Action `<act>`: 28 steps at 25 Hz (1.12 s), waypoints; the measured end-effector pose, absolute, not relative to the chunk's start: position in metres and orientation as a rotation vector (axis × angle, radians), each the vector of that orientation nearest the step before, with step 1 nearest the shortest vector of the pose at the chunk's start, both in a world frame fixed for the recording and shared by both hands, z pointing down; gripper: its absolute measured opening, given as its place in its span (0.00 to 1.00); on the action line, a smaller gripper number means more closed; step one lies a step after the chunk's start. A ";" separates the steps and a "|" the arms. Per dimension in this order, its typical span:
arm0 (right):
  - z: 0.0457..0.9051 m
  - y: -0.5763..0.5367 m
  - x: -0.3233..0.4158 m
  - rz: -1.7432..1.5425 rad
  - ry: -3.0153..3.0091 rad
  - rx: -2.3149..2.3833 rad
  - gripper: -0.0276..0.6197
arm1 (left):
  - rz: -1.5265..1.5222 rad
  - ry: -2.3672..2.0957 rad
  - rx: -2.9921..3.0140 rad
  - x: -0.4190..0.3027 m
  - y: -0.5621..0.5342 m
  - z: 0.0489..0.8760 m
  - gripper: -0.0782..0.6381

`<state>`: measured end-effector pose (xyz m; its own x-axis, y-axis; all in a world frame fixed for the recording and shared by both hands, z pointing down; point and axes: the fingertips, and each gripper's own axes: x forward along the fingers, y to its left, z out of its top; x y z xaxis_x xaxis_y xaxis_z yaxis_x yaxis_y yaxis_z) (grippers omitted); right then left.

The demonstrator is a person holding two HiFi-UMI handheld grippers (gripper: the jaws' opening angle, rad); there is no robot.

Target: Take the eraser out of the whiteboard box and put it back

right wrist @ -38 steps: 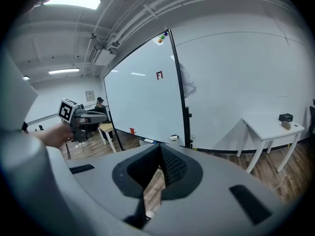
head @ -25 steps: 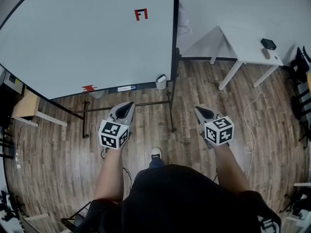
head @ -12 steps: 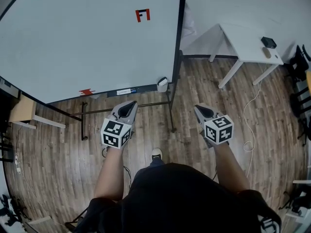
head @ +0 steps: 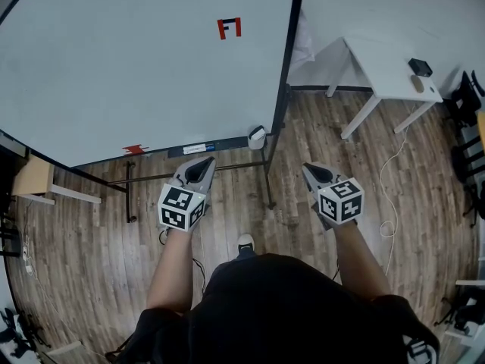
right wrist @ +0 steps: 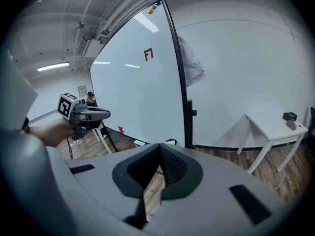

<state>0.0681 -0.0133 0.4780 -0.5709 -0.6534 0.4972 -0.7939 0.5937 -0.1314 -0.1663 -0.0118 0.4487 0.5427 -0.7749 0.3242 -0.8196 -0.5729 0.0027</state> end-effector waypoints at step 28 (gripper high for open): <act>0.477 -0.084 0.013 0.493 -2.359 1.234 0.03 | 0.414 -1.223 2.686 -0.203 -0.104 0.461 0.13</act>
